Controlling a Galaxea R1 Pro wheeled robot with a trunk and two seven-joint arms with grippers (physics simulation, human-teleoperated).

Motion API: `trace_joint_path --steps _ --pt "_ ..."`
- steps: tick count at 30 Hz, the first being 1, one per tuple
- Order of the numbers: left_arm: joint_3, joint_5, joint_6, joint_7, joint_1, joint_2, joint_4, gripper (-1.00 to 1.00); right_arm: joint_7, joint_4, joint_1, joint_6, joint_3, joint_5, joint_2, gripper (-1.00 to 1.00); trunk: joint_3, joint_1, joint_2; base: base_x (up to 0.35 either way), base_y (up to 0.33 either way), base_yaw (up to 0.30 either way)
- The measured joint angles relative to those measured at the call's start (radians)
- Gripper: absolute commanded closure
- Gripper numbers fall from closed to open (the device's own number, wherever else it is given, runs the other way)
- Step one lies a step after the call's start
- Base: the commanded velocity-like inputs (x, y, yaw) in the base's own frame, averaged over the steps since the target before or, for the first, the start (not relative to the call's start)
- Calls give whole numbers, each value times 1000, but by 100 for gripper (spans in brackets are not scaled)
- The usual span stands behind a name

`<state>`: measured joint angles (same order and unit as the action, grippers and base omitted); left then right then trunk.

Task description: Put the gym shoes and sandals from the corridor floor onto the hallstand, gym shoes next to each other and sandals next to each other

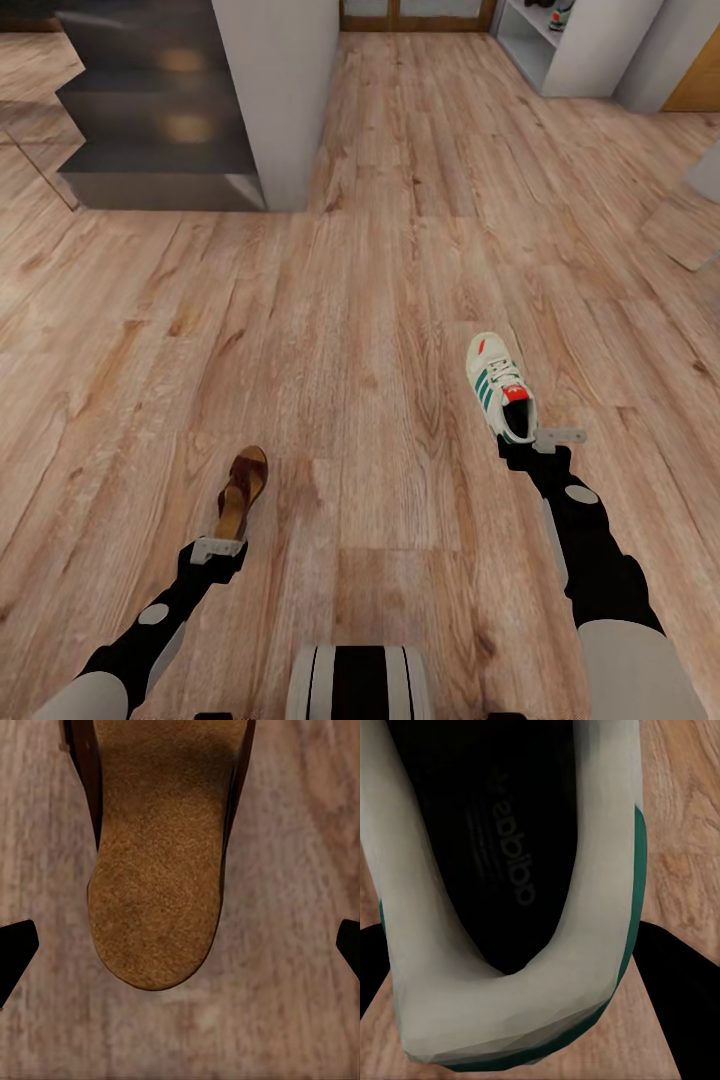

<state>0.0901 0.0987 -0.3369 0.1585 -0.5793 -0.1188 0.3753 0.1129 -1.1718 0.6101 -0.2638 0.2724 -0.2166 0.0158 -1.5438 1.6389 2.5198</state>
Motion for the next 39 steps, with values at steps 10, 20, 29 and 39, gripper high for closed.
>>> trace_joint_path --steps 10,20,29,39 --pt "1 -1 0 0 0 0 1 -100 0 1 0 0 0 0 0 100 -40 4 2 0 0 0" --pt "1 -1 0 0 0 0 2 -100 0 0 0 0 0 0 0 100 -68 6 3 0 0 0" --pt "29 -1 0 0 0 1 4 -100 0 0 0 0 0 0 0 100 -71 6 3 71 47 0" --pt "50 0 0 1 0 2 4 -100 0 0 0 0 0 0 0 100 -71 6 3 29 17 0"
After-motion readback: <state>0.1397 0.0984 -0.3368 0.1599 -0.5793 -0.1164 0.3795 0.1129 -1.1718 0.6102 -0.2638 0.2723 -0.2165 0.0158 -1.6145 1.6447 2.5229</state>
